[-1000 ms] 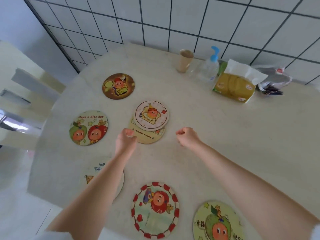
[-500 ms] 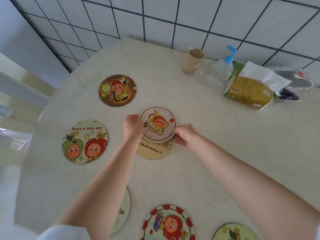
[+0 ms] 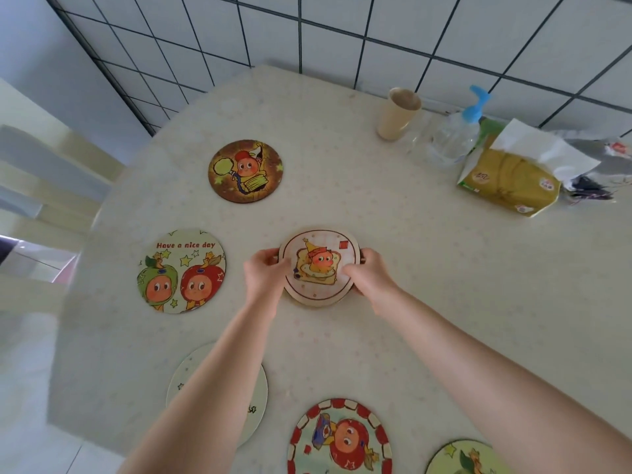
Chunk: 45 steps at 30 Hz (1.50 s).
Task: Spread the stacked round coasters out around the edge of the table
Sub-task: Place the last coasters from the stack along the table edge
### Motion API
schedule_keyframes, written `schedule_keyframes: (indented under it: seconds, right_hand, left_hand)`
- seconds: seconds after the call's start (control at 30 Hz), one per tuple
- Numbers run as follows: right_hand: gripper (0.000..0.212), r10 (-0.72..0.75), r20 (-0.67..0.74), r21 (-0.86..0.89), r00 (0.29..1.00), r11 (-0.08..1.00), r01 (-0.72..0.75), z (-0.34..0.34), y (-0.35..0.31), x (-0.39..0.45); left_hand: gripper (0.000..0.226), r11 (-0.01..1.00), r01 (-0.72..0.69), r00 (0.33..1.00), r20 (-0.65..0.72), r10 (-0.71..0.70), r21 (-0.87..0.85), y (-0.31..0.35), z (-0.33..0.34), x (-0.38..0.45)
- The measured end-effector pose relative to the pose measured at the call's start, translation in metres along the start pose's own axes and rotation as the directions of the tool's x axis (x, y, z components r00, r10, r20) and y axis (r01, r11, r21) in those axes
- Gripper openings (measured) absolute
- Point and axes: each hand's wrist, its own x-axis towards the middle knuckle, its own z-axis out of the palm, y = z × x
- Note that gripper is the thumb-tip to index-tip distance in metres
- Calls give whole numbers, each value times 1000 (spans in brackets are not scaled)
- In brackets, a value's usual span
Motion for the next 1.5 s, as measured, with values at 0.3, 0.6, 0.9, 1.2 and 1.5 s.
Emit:
schedule_keyframes:
  seconds: [0.3,0.6,0.9,1.2,1.5]
  right_hand:
    - [28,-104,-164,-289,981,956,53,3,16,5]
    - [35,-50,-152,-116,987,993,33,5,4,3]
    - [35,-110,-131,-70,985,992,102,-10,17,-20]
    - [31,-44,-118,105,992,993,57,-98,74,-61]
    - [29,-67,-143,166,988,982,91,-260,181,-97]
  left_hand:
    - [17,946,-128,981,-104,166,297,-21,4,-29]
    - [10,994,17,991,-131,-2,110,-16,1,-29]
    - [16,990,111,987,-104,-120,-89,-24,7,-61]
    - [14,991,77,994,-71,-85,-111,-44,61,-143]
    - [20,992,43,998,-30,-47,-117,-96,192,-272]
